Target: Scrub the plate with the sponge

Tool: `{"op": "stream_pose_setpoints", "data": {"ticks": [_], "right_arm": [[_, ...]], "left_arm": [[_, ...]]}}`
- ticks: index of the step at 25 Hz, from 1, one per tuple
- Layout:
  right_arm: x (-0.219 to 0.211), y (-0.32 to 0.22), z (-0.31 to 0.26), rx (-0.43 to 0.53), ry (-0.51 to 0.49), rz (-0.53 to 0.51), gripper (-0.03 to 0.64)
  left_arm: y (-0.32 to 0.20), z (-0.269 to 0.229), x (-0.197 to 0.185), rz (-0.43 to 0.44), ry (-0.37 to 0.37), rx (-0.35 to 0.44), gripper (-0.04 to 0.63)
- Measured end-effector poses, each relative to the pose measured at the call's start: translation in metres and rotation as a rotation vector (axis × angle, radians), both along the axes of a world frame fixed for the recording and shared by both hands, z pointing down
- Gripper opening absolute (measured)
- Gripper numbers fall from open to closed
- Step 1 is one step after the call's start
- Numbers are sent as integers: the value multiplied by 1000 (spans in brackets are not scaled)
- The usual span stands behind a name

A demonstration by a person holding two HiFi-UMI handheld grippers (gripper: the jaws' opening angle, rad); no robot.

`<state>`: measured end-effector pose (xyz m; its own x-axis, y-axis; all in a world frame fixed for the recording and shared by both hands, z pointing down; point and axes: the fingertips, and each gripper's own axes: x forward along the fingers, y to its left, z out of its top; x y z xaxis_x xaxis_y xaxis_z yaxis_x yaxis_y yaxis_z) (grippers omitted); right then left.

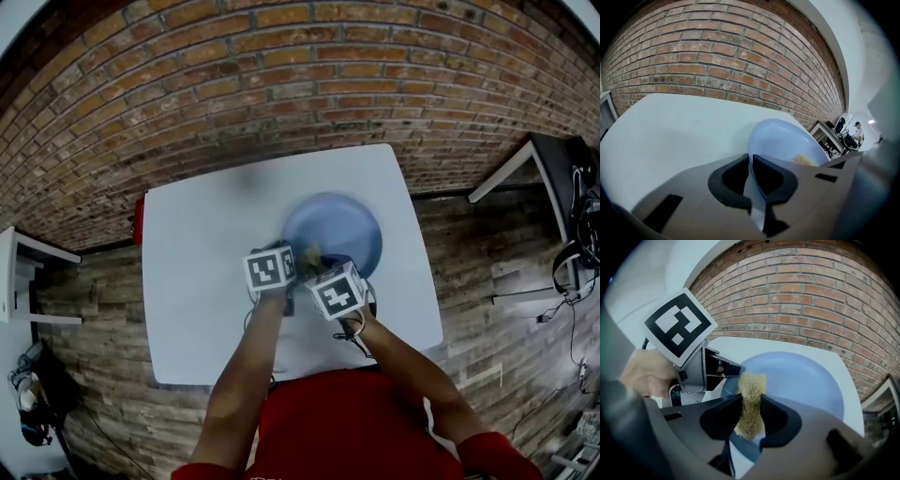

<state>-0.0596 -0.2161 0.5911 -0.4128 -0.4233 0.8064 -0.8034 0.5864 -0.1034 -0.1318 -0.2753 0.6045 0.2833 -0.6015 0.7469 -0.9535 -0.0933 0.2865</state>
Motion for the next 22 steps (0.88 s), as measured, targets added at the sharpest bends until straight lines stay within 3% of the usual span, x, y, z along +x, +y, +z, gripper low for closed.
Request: {"op": "stream_pose_setpoints", "data": {"ticks": [7, 15, 22], "right_arm": [[36, 0, 5, -10, 28, 38, 120], [96, -13, 0, 1, 73, 159, 120], [99, -16, -2, 7, 67, 174, 120]], "left_arm": [[0, -1, 3, 10, 11, 6, 37], [0, -1, 5, 13, 2, 8, 37], [1, -2, 4, 15, -7, 14, 38]]}}
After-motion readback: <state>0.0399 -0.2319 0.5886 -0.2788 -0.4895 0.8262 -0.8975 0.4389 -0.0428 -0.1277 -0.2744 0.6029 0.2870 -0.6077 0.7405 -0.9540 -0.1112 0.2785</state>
